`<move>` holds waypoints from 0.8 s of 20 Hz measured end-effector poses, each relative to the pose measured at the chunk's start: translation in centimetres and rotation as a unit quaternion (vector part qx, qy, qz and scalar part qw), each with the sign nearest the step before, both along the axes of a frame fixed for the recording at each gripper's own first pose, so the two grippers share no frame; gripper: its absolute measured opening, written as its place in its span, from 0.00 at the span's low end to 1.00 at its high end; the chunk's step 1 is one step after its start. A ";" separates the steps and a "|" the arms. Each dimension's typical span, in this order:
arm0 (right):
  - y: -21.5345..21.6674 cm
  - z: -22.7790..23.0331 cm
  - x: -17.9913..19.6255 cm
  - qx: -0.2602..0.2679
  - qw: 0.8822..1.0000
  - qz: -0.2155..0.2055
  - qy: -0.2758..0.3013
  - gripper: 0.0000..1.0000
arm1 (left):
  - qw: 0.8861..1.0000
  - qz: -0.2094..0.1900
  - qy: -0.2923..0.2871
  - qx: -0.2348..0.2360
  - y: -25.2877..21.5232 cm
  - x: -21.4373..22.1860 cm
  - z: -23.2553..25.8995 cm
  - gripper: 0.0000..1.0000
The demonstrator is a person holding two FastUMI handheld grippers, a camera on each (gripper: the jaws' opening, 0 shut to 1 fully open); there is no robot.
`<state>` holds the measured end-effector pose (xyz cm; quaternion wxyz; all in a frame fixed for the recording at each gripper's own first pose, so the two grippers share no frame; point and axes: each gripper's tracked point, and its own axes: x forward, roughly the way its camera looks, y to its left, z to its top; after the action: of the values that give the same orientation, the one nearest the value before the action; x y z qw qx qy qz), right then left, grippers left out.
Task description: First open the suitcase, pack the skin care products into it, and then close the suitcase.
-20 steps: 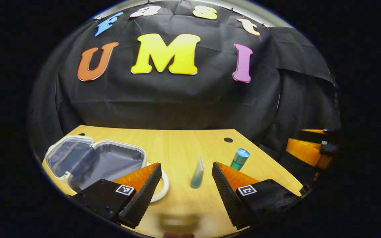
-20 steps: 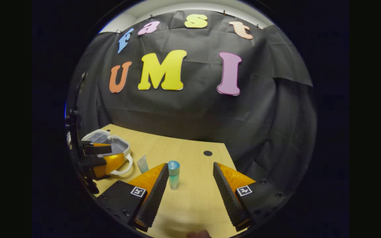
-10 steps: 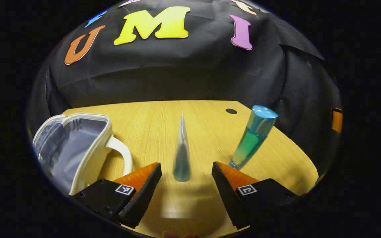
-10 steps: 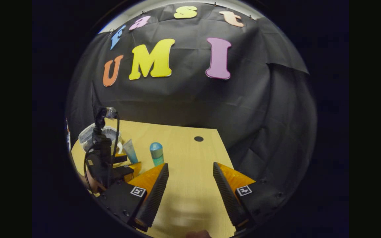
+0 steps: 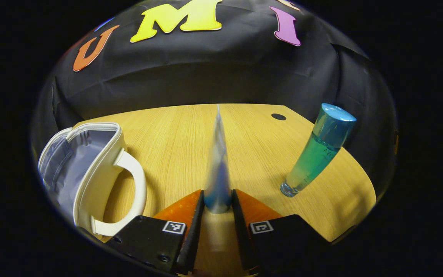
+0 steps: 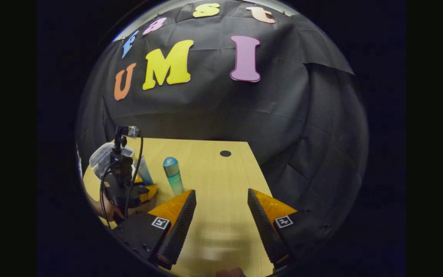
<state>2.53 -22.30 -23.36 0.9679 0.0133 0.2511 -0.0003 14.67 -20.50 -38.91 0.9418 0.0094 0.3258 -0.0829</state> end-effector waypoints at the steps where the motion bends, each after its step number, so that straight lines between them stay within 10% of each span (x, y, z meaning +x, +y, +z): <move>1: 0.5 -0.2 0.3 0.002 1.000 0.005 0.000 0.81 | 1.000 -0.004 0.004 -0.002 0.0 -0.2 0.2 0.44; 16: 11.3 -6.8 7.3 0.060 0.991 0.112 0.030 0.80 | 0.998 0.028 -0.001 -0.062 4.0 -7.6 10.6 0.37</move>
<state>9.83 -11.01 -30.16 0.9513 0.0430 0.2797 0.1225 7.10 -16.52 -28.31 0.9427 -0.0576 0.3195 -0.0766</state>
